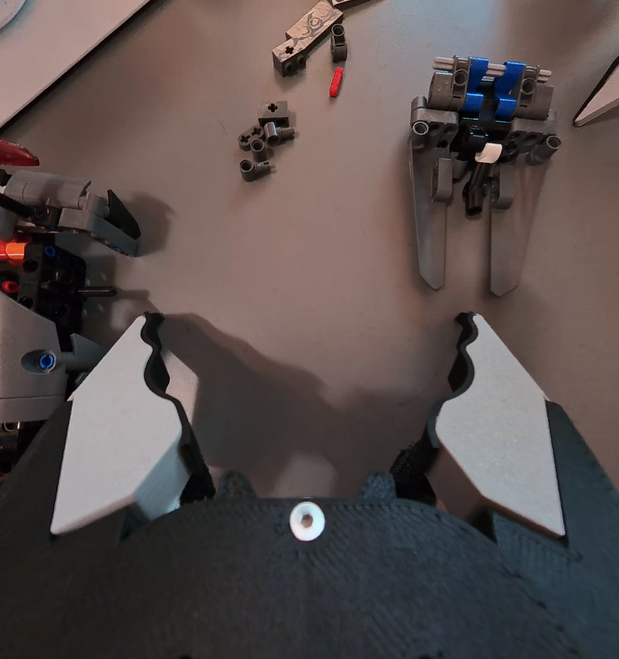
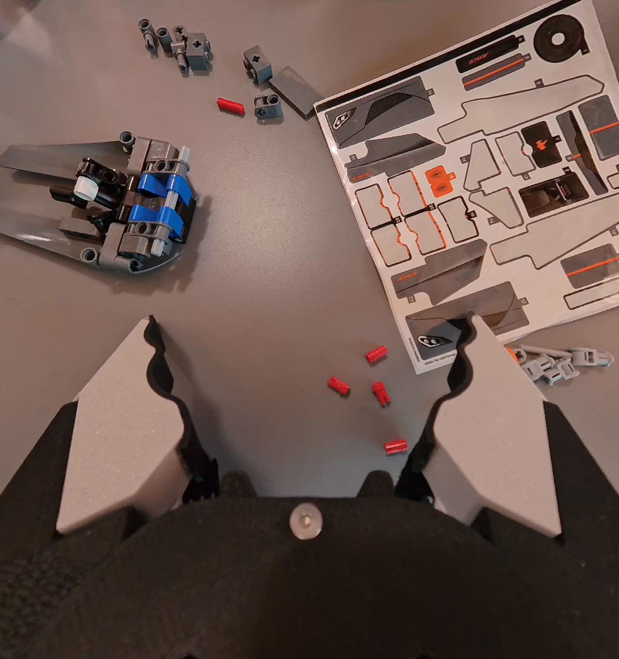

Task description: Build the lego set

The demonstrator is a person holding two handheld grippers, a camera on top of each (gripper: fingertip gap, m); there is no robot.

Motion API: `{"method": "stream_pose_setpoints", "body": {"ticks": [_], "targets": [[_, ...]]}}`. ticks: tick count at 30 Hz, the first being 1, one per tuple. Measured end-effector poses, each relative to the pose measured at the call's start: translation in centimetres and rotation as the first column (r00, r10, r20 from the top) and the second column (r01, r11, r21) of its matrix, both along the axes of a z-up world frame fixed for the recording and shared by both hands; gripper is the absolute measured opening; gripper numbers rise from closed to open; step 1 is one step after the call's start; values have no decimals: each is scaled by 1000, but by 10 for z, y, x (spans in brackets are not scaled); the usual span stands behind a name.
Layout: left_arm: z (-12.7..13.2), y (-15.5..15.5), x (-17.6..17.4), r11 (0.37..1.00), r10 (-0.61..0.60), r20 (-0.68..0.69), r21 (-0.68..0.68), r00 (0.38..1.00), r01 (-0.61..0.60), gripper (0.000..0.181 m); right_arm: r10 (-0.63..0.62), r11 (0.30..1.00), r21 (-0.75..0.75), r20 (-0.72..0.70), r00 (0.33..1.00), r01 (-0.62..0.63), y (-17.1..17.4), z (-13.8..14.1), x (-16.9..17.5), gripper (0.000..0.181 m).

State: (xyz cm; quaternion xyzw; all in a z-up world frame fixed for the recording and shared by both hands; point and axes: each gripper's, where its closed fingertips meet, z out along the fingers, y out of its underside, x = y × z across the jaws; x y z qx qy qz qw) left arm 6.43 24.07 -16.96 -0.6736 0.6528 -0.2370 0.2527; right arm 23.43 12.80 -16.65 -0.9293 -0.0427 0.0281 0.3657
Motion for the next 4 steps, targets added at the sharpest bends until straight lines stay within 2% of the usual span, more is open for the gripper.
{"method": "stream_pose_setpoints", "body": {"ticks": [4], "targets": [[0,0,1,1000,5,-3,0,1000,-5,157,3,1000,2,2,1000,-3,-3,-2,5,155]]}}
